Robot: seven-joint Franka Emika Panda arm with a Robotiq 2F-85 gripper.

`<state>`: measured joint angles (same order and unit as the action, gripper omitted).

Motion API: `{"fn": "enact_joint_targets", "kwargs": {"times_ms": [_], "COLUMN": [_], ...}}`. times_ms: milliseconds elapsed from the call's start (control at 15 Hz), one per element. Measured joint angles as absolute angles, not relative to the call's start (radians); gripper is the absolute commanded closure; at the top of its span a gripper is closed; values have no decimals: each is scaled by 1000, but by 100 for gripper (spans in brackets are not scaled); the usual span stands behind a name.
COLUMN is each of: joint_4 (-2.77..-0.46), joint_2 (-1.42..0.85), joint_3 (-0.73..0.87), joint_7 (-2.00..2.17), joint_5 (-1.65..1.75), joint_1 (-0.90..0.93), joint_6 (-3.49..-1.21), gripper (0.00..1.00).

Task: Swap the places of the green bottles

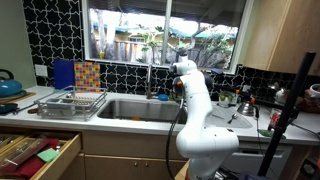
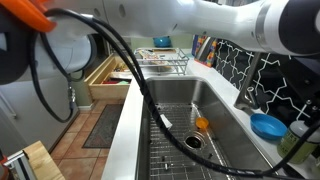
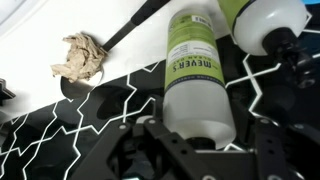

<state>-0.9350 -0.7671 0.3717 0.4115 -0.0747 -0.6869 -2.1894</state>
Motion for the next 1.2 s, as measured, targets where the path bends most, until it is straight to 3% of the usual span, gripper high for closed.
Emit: {"fn": "enact_joint_targets", "kwargs": {"times_ms": [333, 400, 467, 533, 1200], "joint_4": [-907, -900, -892, -887, -809], "joint_2": [-813, -823, -832, -839, -810], "joint_3": [374, 374, 374, 374, 383], "joint_7": [455, 460, 467, 473, 434], "joint_5": [-76, -76, -76, -76, -69], "joint_1": [-697, -697, -697, -697, -690], "joint_6": [-2191, -2191, -2191, -2192, -2175], "gripper": [58, 20, 7, 2, 0]}}
